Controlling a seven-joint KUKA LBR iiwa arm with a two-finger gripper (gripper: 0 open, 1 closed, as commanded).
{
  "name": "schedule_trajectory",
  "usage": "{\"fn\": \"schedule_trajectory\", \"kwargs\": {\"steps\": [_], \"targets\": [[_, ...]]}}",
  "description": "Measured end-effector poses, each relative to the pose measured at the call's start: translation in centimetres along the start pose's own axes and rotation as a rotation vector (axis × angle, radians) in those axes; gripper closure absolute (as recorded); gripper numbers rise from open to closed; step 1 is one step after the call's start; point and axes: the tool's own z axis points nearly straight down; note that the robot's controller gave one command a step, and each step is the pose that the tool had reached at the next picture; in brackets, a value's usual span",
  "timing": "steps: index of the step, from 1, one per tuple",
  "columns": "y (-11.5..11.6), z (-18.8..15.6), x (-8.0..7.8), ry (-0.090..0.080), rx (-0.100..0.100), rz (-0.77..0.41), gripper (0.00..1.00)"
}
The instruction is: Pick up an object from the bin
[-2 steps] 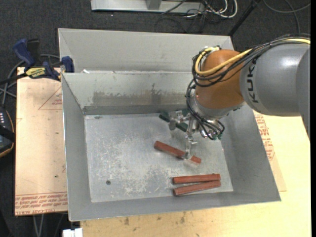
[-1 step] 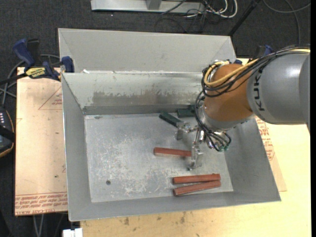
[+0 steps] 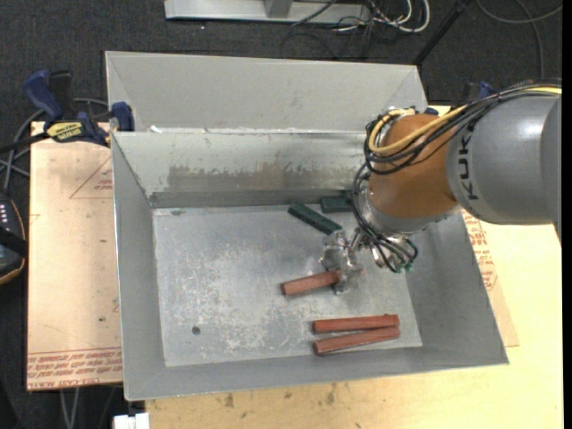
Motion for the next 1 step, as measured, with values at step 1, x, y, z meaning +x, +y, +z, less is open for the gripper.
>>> {"fn": "schedule_trajectory", "kwargs": {"steps": [1], "targets": [[0.64,-15.75,-2.14,-0.007,0.004,-0.492,1.0]]}}
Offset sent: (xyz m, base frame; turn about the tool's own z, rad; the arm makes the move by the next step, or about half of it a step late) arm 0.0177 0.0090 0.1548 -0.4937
